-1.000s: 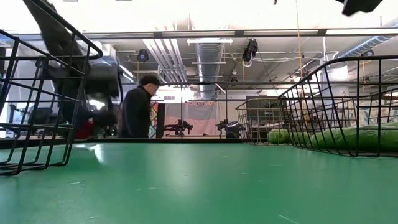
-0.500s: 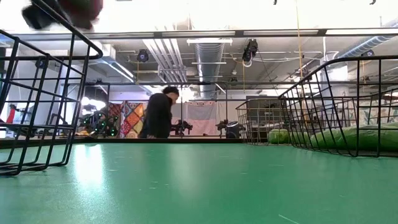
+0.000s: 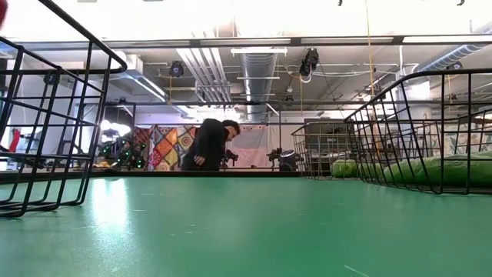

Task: Sort produce into baskets
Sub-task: Put the top tomato into the bottom black wire basket

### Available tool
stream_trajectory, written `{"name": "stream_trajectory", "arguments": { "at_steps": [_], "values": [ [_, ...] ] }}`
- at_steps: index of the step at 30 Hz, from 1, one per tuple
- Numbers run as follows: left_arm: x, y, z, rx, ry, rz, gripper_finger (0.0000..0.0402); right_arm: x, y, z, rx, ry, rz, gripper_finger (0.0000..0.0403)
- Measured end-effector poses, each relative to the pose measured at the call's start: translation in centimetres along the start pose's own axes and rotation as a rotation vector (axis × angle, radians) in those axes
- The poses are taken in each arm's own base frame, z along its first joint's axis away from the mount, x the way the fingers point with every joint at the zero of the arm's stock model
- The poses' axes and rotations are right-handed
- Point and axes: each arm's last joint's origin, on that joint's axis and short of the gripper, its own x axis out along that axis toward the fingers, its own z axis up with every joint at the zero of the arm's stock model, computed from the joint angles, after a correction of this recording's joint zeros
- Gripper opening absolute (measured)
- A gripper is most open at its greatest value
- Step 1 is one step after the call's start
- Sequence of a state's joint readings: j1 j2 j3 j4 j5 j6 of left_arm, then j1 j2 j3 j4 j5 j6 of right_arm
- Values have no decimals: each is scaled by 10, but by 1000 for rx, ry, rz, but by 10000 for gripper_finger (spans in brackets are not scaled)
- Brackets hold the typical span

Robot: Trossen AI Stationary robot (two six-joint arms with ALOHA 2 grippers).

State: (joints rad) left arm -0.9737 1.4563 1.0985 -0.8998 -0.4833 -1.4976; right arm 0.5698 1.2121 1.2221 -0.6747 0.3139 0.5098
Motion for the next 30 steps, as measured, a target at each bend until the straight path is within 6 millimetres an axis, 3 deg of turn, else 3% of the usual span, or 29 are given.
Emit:
{"name": "stream_trajectory", "arguments": {
  "at_steps": [5, 15, 30],
  "values": [
    [18, -17, -12, -58, 117, 82, 271, -9, -5, 19, -94, -57, -4, 338],
    [61, -16, -24, -153, 251, 224, 285, -20, -6, 35, -171, -109, 0, 338],
    [73, -10, -15, -211, 315, 319, 312, -19, -7, 34, -191, -112, -12, 338]
  ]
}}
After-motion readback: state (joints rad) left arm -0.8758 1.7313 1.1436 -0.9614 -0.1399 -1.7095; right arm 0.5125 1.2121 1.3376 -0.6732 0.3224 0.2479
